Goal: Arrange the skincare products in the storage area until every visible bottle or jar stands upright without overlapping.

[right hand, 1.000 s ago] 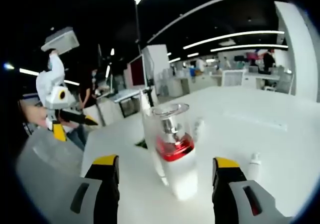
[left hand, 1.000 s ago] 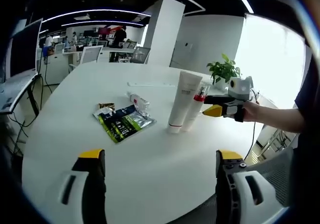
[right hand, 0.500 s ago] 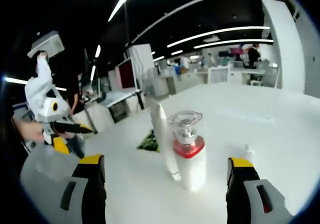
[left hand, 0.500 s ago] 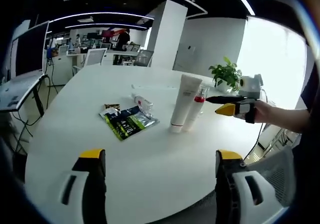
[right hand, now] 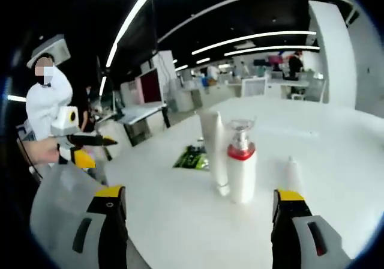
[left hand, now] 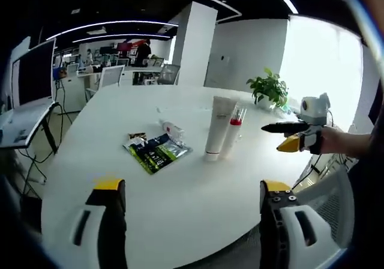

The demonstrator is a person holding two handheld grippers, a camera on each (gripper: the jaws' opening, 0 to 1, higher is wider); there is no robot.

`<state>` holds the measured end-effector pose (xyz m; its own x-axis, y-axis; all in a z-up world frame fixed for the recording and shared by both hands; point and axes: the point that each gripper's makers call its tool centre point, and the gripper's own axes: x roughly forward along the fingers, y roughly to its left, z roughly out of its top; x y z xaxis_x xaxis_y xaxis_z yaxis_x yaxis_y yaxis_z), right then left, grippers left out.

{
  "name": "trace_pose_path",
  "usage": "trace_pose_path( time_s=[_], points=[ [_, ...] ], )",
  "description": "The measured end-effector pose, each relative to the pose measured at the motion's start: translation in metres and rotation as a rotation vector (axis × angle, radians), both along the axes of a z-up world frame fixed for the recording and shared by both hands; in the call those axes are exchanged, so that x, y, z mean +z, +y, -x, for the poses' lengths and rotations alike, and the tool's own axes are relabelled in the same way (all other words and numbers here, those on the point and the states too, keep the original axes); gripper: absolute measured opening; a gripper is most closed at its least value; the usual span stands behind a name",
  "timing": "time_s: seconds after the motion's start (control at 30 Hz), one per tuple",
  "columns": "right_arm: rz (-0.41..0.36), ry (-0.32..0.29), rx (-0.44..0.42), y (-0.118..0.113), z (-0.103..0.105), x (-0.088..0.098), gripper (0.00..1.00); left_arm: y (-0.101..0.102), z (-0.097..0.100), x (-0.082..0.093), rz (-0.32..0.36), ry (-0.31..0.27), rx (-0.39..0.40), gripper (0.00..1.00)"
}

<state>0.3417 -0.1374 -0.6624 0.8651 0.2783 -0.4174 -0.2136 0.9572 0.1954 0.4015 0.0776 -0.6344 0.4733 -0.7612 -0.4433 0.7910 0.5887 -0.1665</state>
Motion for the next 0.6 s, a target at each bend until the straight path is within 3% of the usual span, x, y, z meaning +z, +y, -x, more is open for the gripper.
trace_pose_path(
  time_s=[0.1, 0.17, 0.43, 0.6],
  points=[
    [0.010, 0.040, -0.020, 0.004, 0.010, -0.006, 0.99, 0.008, -0.007, 0.007, 0.009, -0.039, -0.005, 0.87],
    [0.057, 0.053, -0.032, 0.004, 0.018, -0.006, 0.99, 0.013, -0.011, 0.005, 0.012, -0.054, -0.008, 0.87],
    [0.155, 0.145, -0.113, 0.001, 0.050, -0.009, 0.99, 0.017, -0.002, -0.015, -0.038, -0.055, -0.133, 0.87],
    [0.202, 0.170, -0.148, -0.001, 0.064, -0.015, 0.99, 0.009, 0.001, -0.020, -0.025, -0.020, -0.178, 0.86]
  ],
)
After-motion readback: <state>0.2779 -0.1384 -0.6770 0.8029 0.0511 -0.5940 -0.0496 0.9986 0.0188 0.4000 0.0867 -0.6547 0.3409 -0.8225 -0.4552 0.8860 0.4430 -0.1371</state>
